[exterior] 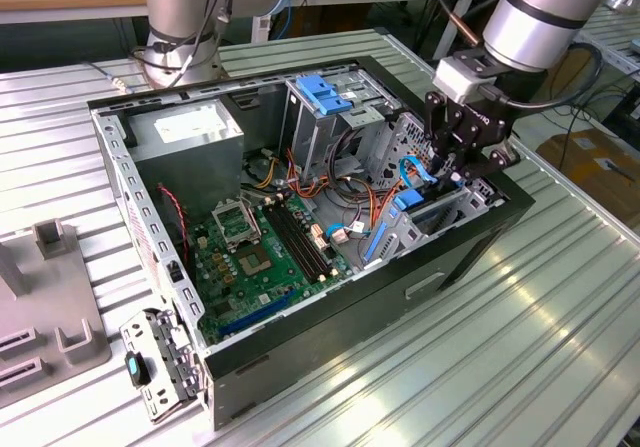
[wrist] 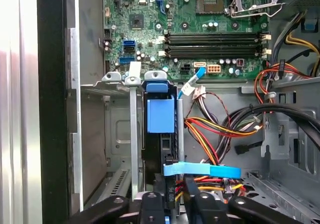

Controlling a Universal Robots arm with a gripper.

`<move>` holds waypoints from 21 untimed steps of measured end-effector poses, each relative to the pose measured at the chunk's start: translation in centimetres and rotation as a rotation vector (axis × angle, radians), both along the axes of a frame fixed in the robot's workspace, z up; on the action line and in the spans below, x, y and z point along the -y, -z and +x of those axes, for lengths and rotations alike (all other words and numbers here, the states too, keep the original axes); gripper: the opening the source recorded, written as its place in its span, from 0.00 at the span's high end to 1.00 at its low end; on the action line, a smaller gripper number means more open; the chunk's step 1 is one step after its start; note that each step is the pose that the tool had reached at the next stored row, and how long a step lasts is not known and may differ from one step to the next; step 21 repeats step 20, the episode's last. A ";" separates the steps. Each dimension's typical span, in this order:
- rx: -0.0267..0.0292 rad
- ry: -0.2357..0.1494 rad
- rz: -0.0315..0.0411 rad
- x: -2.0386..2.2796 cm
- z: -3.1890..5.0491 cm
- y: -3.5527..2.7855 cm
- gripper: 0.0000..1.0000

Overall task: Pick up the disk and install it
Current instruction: 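Insert the second disk wire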

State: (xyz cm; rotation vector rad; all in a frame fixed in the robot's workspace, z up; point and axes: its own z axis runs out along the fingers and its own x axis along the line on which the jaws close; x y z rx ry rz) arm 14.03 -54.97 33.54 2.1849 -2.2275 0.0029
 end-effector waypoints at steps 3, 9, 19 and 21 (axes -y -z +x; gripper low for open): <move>0.0001 0.000 -0.0004 0.00 0.00 -0.31 0.64; 0.0065 0.000 -0.0027 0.00 -0.59 -3.65 0.64; 0.0099 0.000 -0.0026 0.01 -1.47 -3.64 0.64; 0.0099 0.000 -0.0026 0.01 -1.49 -3.64 0.64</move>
